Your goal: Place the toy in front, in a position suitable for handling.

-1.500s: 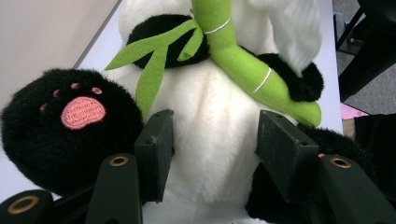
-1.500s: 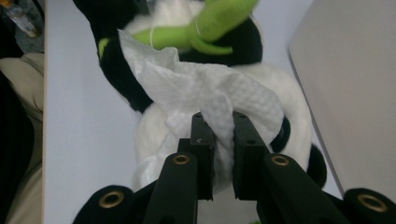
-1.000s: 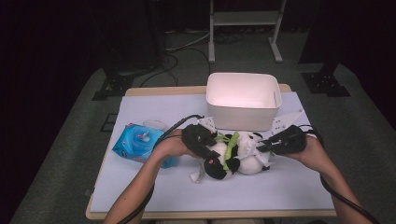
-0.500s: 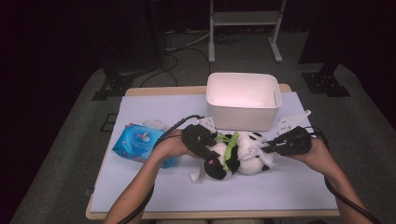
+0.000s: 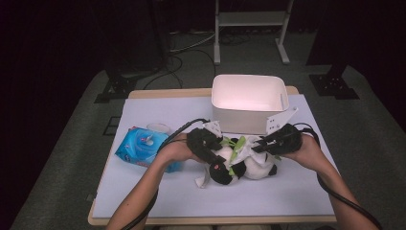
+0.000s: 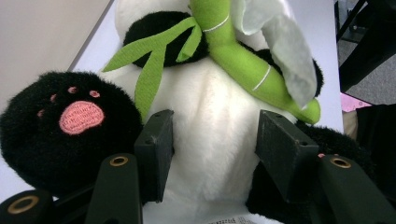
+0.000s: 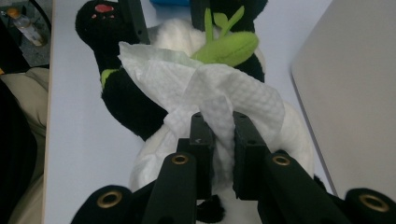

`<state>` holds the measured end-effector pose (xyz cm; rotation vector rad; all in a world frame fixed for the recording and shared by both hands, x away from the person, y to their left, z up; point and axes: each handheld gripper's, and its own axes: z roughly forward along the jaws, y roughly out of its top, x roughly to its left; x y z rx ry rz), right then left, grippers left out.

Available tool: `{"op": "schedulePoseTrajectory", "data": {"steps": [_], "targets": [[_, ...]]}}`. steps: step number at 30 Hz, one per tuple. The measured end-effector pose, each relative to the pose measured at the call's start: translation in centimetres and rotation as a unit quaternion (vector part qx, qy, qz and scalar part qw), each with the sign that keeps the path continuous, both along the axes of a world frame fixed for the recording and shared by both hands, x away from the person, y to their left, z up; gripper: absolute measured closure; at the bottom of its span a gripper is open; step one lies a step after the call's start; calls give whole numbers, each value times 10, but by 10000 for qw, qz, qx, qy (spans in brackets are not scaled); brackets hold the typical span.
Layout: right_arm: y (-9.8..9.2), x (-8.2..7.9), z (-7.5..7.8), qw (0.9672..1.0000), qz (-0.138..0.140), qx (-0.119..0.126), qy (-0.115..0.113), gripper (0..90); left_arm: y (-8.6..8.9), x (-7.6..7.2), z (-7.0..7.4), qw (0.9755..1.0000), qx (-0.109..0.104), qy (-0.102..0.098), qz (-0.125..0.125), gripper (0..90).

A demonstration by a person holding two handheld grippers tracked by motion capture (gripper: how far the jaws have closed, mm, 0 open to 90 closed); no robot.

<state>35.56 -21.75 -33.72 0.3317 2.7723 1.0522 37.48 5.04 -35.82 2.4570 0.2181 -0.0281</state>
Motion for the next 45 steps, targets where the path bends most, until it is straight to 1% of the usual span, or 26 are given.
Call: {"op": "schedulePoseTrajectory", "data": {"steps": [6,8,9,10,11,12,17,22,25,28,29,31,32,33,36,37,42,43,45], "targets": [[-4,0,-1,10000,-10,32,-2,797,0,0,0,10000,7,-17,-8,461],[-9,-1,-1,10000,-68,51,5,797,0,0,0,10000,11,-25,-12,461],[-14,-3,-2,9999,-139,63,37,797,0,0,0,10000,10,-24,-20,461],[-14,-3,-2,9999,-139,63,37,797,0,0,0,10000,10,-24,-20,461],[-20,-3,-5,9998,-173,93,55,796,0,0,0,10000,21,-30,-24,461],[-20,-3,-5,9998,-173,93,55,796,0,0,0,10000,21,-30,-24,461],[-36,-5,-12,9993,-321,154,145,796,0,-1,0,10000,14,-24,-18,461],[-44,-6,-15,9989,-404,157,191,796,0,-2,0,10000,20,-35,-32,461],[-47,-6,-14,9988,-426,145,186,796,-1,-4,1,10000,36,-69,-49,462],[-45,-5,-12,9989,-417,153,161,796,-1,-5,0,9999,40,-94,-68,463],[-42,-5,-9,9990,-398,154,144,796,-1,-6,0,9999,41,-120,-81,464],[-40,-5,-8,9991,-362,162,121,796,-2,-7,0,9999,54,-129,-86,464],[-34,-4,-5,9994,-299,144,98,796,-2,-7,0,9998,73,-155,-97,463],[-34,-4,-5,9994,-299,144,98,796,-2,-9,0,9998,65,-167,-91,463],[-24,-2,-3,9997,-210,128,78,796,-2,-11,0,9997,51,-207,-86,463],[-19,-1,-1,9998,-150,127,53,796,-1,-11,0,9997,59,-213,-96,462],[-9,3,2,9999,-102,112,61,796,-1,-13,-1,9997,37,-237,-98,463],[-7,4,3,9999,-91,53,55,796,-1,-13,-1,9997,18,-238,-86,463],[-9,6,3,9999,-107,73,88,796,0,-13,-1,9997,8,-228,-84,463]]}}
